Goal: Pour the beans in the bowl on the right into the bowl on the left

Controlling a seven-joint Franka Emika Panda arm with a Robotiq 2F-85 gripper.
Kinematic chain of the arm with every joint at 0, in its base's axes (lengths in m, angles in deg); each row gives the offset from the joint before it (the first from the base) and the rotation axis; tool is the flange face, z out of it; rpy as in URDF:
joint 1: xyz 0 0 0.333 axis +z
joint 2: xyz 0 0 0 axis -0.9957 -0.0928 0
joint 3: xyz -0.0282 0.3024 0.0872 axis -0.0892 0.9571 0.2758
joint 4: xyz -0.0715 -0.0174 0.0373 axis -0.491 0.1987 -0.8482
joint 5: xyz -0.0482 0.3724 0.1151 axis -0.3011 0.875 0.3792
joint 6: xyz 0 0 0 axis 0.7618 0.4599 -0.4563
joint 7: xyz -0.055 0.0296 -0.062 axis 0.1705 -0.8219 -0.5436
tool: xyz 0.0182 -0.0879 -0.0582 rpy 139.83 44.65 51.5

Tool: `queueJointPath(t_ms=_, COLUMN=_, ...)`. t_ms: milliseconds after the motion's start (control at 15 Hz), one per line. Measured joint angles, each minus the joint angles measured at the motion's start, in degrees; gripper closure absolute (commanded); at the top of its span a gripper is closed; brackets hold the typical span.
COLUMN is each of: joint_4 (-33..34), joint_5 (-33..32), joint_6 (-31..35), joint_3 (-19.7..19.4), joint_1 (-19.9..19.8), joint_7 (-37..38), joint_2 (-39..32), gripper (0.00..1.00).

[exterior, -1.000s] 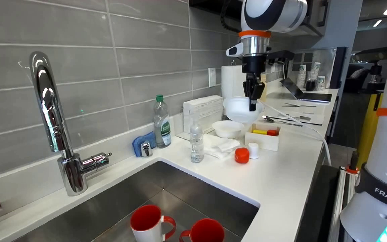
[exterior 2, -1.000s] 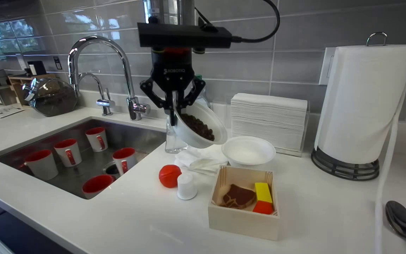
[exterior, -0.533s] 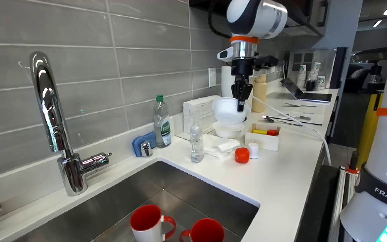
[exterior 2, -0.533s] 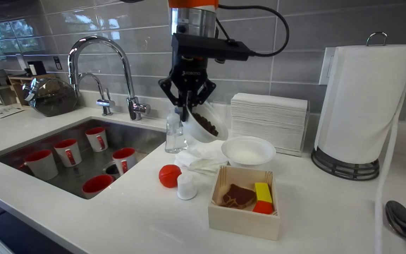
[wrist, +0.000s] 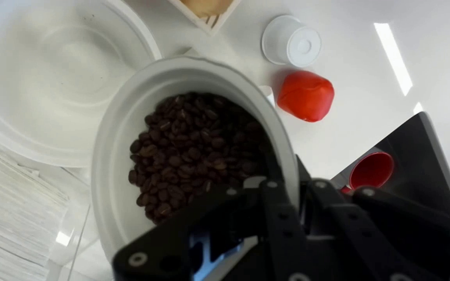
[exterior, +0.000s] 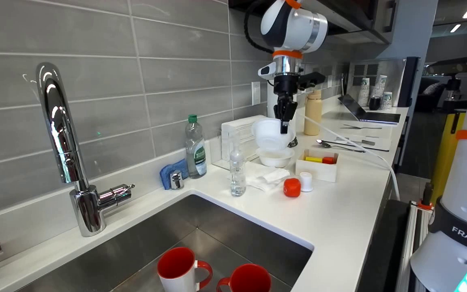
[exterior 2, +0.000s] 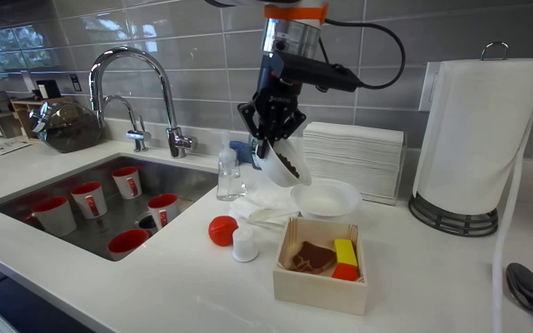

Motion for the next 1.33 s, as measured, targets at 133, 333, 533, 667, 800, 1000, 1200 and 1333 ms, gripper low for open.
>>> queueJointPath(t_ms=133, joint_4=2.76, joint_5=1.19, joint_6=-2.95, joint_3=0.51, joint_1=-2.18, joint_7=-1.28, joint_2=-2.06, gripper=1.00)
queueJointPath(t_ms=333, joint_4=6.46, joint_5=3.08, joint_6=-8.05, joint_3=1.14, joint_1=-5.13, joint_7=-2.67, joint_2=-4.46, gripper=1.00)
queueJointPath(t_ms=533, joint_4=9.78, joint_5=4.64, joint_6=-12.98, joint_3=1.65, joint_1=-7.52, joint_7=-3.19, joint_2=-6.43, gripper=1.00)
queueJointPath(t_ms=667, joint_4=11.66, joint_5=5.51, joint_6=-15.83, joint_3=2.02, joint_1=-8.88, joint_7=-3.20, joint_2=-7.80, gripper=1.00)
queueJointPath(t_ms=800, joint_4=13.52, joint_5=6.60, joint_6=-18.71, joint_3=2.35, joint_1=-10.13, joint_7=-3.21, joint_2=-9.38, gripper=1.00)
queueJointPath(t_ms=1000, joint_4=16.39, joint_5=8.05, joint_6=-22.63, joint_3=2.78, joint_1=-11.86, joint_7=-3.22, joint_2=-11.94, gripper=1.00)
queueJointPath(t_ms=1200, joint_4=20.09, joint_5=9.63, joint_6=-27.29, joint_3=3.34, joint_1=-13.62, joint_7=-3.34, joint_2=-14.73, gripper=1.00)
queueJointPath(t_ms=1333, joint_4=22.97, joint_5=10.62, joint_6=-30.38, joint_3=3.76, joint_1=-14.87, joint_7=-3.42, joint_2=-16.78, gripper=1.00)
